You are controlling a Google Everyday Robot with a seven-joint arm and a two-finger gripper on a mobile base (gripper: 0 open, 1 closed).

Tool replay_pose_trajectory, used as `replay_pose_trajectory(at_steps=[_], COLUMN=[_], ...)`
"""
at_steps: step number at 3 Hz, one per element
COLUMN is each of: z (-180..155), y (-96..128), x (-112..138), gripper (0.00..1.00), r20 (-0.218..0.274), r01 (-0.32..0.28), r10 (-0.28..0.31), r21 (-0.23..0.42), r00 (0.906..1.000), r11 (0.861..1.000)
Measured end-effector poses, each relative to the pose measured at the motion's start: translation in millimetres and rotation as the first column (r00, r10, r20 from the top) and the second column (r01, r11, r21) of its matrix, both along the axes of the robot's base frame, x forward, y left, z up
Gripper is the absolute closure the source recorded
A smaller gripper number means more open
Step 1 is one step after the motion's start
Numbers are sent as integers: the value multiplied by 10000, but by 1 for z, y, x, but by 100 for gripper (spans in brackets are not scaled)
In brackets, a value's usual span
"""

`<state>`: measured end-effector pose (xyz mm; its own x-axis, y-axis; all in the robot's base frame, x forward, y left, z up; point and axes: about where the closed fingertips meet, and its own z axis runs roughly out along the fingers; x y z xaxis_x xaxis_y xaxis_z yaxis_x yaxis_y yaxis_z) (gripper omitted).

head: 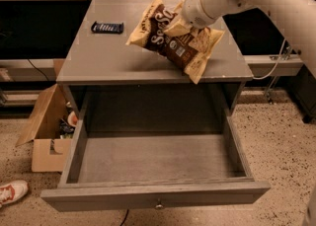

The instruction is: Pick brown chip bag from top drawer and place on counter

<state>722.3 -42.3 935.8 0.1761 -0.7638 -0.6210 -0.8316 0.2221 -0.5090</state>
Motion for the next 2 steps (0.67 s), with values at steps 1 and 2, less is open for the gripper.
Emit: replay_pose_trajectory(at_steps=[1,2], z=[0,0], y=[0,0], x=[0,0], gripper=[57,26], r20=[-1,-1], r01=[-1,-1], r10=[1,1], r21=[0,0], r00=[10000,10000], r11=[10000,10000])
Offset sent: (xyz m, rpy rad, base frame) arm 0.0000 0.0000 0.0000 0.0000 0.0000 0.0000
